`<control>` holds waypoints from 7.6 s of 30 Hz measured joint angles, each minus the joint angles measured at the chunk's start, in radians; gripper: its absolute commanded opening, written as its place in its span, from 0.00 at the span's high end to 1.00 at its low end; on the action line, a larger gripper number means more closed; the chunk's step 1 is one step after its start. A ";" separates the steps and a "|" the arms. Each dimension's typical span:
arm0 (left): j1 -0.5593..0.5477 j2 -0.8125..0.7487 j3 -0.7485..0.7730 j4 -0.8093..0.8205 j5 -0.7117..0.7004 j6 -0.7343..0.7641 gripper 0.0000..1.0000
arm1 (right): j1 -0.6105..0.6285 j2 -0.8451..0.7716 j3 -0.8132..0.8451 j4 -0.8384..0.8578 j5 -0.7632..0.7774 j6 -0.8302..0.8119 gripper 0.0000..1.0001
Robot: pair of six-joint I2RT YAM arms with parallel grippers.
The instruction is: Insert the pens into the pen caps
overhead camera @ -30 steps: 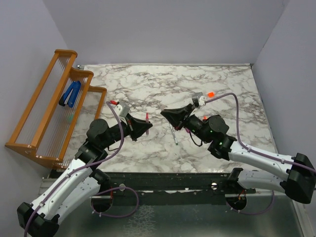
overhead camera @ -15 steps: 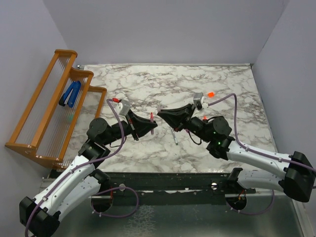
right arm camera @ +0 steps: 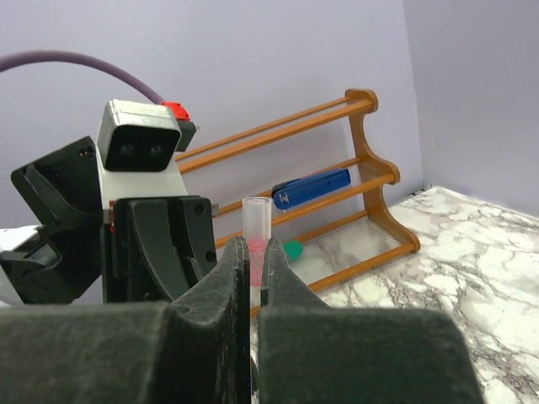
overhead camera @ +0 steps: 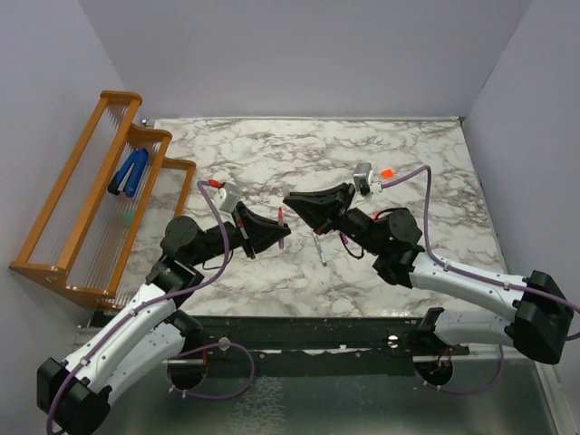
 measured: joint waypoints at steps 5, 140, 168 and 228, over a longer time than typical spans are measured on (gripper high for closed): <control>0.000 0.003 -0.010 0.009 0.000 -0.001 1.00 | 0.000 0.014 0.014 0.011 -0.008 0.005 0.99; -0.024 0.116 0.201 -0.267 -0.037 0.230 1.00 | -0.019 0.039 -0.121 0.186 -0.053 0.121 0.99; -0.026 0.040 0.161 -0.310 -0.088 0.241 1.00 | 0.081 0.165 -0.190 0.411 0.096 0.129 0.99; -0.002 -0.034 0.192 -0.564 -0.114 0.579 1.00 | 0.246 -0.266 0.414 -1.092 0.340 -0.211 0.20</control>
